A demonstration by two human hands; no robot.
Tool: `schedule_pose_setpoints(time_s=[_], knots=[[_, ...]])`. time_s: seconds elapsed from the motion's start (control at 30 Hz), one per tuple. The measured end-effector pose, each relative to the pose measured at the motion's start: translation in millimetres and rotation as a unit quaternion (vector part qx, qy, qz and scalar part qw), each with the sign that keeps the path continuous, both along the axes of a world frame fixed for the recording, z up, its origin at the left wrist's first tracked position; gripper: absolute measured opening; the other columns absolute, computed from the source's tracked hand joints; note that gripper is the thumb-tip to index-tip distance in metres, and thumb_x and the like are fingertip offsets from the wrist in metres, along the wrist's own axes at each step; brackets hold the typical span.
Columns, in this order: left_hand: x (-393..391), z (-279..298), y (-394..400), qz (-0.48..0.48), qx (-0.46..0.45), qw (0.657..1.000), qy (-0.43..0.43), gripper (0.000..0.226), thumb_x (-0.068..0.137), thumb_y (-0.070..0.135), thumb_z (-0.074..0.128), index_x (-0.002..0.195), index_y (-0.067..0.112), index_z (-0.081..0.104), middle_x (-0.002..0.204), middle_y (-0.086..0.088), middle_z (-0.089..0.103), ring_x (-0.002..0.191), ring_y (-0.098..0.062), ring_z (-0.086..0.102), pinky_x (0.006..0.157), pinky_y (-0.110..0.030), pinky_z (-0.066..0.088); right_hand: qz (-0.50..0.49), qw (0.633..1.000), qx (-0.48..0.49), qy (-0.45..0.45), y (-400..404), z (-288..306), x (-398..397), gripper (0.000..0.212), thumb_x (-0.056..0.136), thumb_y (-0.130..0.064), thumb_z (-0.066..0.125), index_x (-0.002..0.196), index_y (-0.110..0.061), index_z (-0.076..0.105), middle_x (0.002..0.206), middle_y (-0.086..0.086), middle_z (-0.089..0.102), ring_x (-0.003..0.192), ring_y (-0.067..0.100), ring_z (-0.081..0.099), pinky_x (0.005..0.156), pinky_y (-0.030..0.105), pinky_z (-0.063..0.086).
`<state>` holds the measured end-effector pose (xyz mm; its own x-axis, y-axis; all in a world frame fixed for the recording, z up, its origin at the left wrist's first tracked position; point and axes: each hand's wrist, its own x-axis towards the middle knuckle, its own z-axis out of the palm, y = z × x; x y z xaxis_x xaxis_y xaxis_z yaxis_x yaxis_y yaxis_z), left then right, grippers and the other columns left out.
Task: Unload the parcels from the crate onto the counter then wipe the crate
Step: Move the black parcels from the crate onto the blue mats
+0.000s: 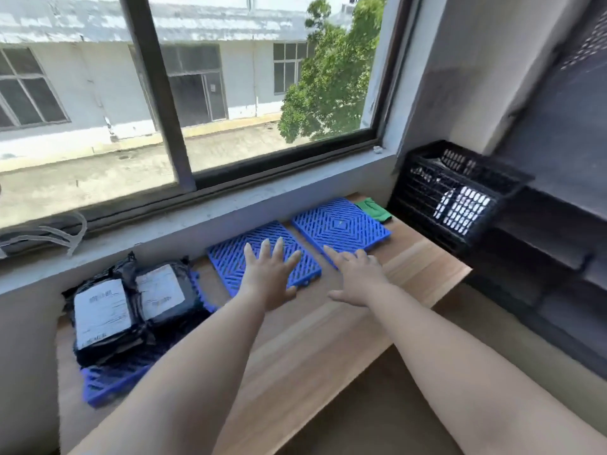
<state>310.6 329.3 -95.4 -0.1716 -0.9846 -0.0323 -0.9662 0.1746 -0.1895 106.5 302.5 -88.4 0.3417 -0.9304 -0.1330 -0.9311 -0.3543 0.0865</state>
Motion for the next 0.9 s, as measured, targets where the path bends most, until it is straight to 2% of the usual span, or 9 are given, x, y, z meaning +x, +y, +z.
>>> schedule_pose_setpoints(time_s=[0.1, 0.23, 0.33, 0.43, 0.53, 0.63, 0.8, 0.9], knots=[[-102.2, 17.2, -8.1, -0.064, -0.021, 0.998, 0.015, 0.088, 0.087, 0.068, 0.049, 0.156, 0.035, 0.005, 0.164, -0.012, 0.002, 0.148, -0.039, 0.007, 0.114, -0.066, 0.012, -0.058, 0.998, -0.009, -0.008, 16.5, 20.5, -96.4, 0.097, 0.083, -0.063, 0.058, 0.157, -0.033, 0.002, 0.155, 0.005, 0.029, 0.139, 0.032, 0.027, 0.11, 0.046, 0.033], [-234.0, 32.8, -7.1, -0.132, -0.047, 0.989, 0.046, 0.09, 0.084, 0.078, 0.04, 0.156, 0.036, 0.006, 0.164, -0.011, 0.005, 0.148, -0.039, 0.007, 0.113, -0.065, 0.013, -0.128, 0.991, -0.042, -0.015, 44.7, 37.6, -218.9, 0.091, 0.082, -0.063, 0.06, 0.155, -0.033, 0.016, 0.16, 0.006, 0.019, 0.144, 0.033, 0.02, 0.115, 0.051, 0.024], [-320.4, 35.8, -0.8, -0.176, -0.058, 0.981, 0.058, 0.086, 0.084, 0.081, 0.032, 0.154, 0.037, 0.009, 0.163, -0.01, 0.011, 0.147, -0.038, 0.01, 0.111, -0.064, 0.015, -0.189, 0.98, -0.056, -0.014, 71.0, 42.4, -298.8, 0.088, 0.082, -0.064, 0.057, 0.154, -0.033, 0.018, 0.158, 0.005, 0.023, 0.142, 0.033, 0.023, 0.116, 0.058, 0.016], [-390.8, 32.2, 5.6, -0.23, -0.072, 0.969, 0.054, 0.083, 0.085, 0.081, 0.027, 0.154, 0.043, 0.002, 0.163, -0.006, 0.014, 0.145, -0.038, 0.015, 0.11, -0.063, 0.018, -0.247, 0.967, -0.059, -0.018, 98.6, 37.9, -364.5, 0.088, 0.081, -0.065, 0.057, 0.154, -0.033, 0.019, 0.156, 0.002, 0.028, 0.141, 0.031, 0.024, 0.117, 0.059, 0.014], [-447.3, 21.2, 11.8, -0.277, -0.068, 0.957, 0.054, 0.08, 0.085, 0.081, 0.026, 0.153, 0.047, -0.002, 0.162, -0.004, 0.017, 0.144, -0.039, 0.018, 0.108, -0.062, 0.021, -0.296, 0.953, -0.046, -0.029, 121.6, 20.7, -416.7, 0.088, 0.082, -0.065, 0.058, 0.154, -0.033, 0.019, 0.156, 0.001, 0.029, 0.14, 0.03, 0.025, 0.117, 0.055, 0.017], [-492.3, 5.3, 14.3, -0.303, -0.045, 0.951, 0.045, 0.078, 0.086, 0.079, 0.029, 0.153, 0.043, 0.007, 0.161, -0.006, 0.018, 0.144, -0.039, 0.018, 0.108, -0.061, 0.02, -0.333, 0.941, -0.044, -0.037, 133.5, 1.1, -455.1, 0.085, 0.083, -0.063, 0.058, 0.153, -0.033, 0.022, 0.157, 0.001, 0.028, 0.14, 0.03, 0.026, 0.117, 0.053, 0.018], [-544.9, -24.8, -10.8, -0.322, -0.015, 0.946, 0.043, 0.076, 0.086, 0.075, 0.033, 0.151, 0.038, 0.014, 0.161, -0.008, 0.016, 0.142, -0.04, 0.019, 0.107, -0.059, 0.023, -0.382, 0.922, -0.034, -0.057, 118.0, -24.2, -497.1, 0.081, 0.085, -0.058, 0.058, 0.153, -0.034, 0.022, 0.16, 0.0, 0.022, 0.146, 0.028, 0.015, 0.117, 0.063, 0.001], [-574.8, -36.7, -45.2, -0.329, -0.014, 0.943, 0.042, 0.077, 0.087, 0.075, 0.032, 0.151, 0.037, 0.016, 0.16, -0.007, 0.018, 0.141, -0.039, 0.02, 0.106, -0.057, 0.026, -0.391, 0.918, -0.038, -0.063, 88.6, -30.5, -520.4, 0.079, 0.086, -0.056, 0.059, 0.153, -0.032, 0.023, 0.159, 0.001, 0.023, 0.146, 0.03, 0.015, 0.119, 0.06, 0.003]])
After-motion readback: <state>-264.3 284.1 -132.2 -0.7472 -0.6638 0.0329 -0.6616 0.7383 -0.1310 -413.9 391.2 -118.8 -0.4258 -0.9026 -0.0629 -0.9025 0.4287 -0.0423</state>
